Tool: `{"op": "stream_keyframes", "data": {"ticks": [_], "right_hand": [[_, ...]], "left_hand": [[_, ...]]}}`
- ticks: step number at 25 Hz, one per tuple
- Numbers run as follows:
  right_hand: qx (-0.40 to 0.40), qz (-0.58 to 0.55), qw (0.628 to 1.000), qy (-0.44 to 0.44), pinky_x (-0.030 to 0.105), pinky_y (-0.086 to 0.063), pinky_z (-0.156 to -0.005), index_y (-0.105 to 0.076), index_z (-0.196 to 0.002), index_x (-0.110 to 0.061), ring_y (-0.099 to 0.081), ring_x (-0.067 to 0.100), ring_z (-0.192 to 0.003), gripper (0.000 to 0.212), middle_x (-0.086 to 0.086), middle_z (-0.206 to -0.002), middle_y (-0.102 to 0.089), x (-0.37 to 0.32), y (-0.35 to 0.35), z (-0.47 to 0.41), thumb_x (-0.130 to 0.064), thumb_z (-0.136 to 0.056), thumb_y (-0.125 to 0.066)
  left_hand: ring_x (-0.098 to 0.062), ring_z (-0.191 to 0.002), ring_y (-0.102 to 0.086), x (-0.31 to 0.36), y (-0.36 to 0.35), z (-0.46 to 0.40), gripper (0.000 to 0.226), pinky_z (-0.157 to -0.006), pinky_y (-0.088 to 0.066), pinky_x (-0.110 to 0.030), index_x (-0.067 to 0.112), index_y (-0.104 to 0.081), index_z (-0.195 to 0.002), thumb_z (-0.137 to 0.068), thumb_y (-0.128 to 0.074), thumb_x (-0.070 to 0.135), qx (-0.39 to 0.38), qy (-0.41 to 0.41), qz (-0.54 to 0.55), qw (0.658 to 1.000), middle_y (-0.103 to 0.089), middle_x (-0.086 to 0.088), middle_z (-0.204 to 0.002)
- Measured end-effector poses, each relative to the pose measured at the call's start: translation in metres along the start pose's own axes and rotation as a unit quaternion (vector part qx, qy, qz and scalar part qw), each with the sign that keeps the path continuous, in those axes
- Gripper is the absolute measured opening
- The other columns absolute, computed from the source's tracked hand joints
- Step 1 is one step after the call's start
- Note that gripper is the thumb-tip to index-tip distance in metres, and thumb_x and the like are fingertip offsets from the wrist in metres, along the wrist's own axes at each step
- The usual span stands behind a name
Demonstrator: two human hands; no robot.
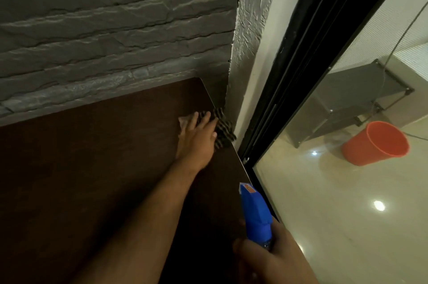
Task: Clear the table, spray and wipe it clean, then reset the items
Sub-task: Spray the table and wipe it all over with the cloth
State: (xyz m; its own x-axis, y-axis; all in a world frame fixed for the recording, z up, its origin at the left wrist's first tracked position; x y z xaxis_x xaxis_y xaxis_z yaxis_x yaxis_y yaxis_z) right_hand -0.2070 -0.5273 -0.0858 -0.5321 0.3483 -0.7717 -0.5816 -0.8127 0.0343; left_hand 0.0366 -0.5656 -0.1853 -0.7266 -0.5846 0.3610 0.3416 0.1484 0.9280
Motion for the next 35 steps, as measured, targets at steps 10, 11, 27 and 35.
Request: {"op": "stream_keyframes", "data": {"ticks": [10, 11, 27, 35], "right_hand": [[0.086, 0.061, 0.994, 0.030, 0.007, -0.042, -0.063, -0.064, -0.074, -0.046, -0.062, -0.012, -0.070, 0.043, -0.023, -0.068, -0.069, -0.014, -0.012, -0.033, -0.008, -0.066, -0.082], [0.048, 0.048, 0.998, 0.017, 0.008, -0.043, -0.063, -0.061, -0.083, -0.045, -0.061, -0.015, -0.069, 0.043, -0.020, -0.073, -0.070, -0.022, -0.013, -0.037, -0.010, -0.068, -0.081], [0.025, 0.023, 0.999, 0.006, 0.014, -0.044, -0.061, -0.051, -0.087, -0.043, -0.065, 0.004, -0.067, 0.038, -0.007, -0.085, -0.067, -0.060, -0.024, -0.059, -0.022, -0.070, -0.078], [0.027, -0.007, 0.999, -0.015, 0.022, -0.050, -0.045, -0.060, -0.100, -0.019, -0.061, 0.015, -0.045, 0.051, 0.004, -0.050, -0.065, -0.034, -0.028, -0.035, -0.019, -0.050, -0.067]], "left_hand": [[-0.013, -0.148, 0.001, 0.013, -0.004, 0.011, 0.045, -0.120, -0.003, -0.042, 0.034, -0.029, -0.147, -0.102, -0.027, 0.034, -0.006, -0.139, -0.022, 0.990, -0.012, 0.012, -0.160], [-0.015, -0.149, 0.000, 0.007, 0.002, -0.030, 0.044, -0.119, -0.003, -0.042, 0.033, -0.029, -0.147, -0.103, -0.027, 0.035, 0.008, -0.109, -0.024, 0.994, -0.014, 0.010, -0.160], [-0.018, -0.149, -0.002, -0.055, 0.023, -0.044, 0.049, -0.120, -0.007, -0.044, 0.030, -0.025, -0.149, -0.102, -0.019, 0.041, 0.026, -0.012, -0.037, 0.999, -0.014, 0.003, -0.161], [-0.023, -0.149, 0.002, -0.012, -0.005, -0.015, 0.051, -0.119, 0.000, -0.045, 0.031, -0.019, -0.151, -0.102, -0.022, 0.042, 0.000, -0.055, -0.048, 0.997, -0.008, 0.003, -0.162]]}}
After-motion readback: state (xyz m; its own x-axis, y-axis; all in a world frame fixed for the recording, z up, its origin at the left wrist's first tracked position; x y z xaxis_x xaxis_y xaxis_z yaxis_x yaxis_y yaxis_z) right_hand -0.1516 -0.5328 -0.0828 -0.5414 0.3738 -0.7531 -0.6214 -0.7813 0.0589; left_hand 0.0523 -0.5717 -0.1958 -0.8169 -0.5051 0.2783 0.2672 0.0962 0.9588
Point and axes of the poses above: each hand's wrist, its own z-axis away from the middle knuckle, its own y-axis out of the back of the hand, x = y × z, the point moved 4 cm from there along -z, towards the middle knuckle
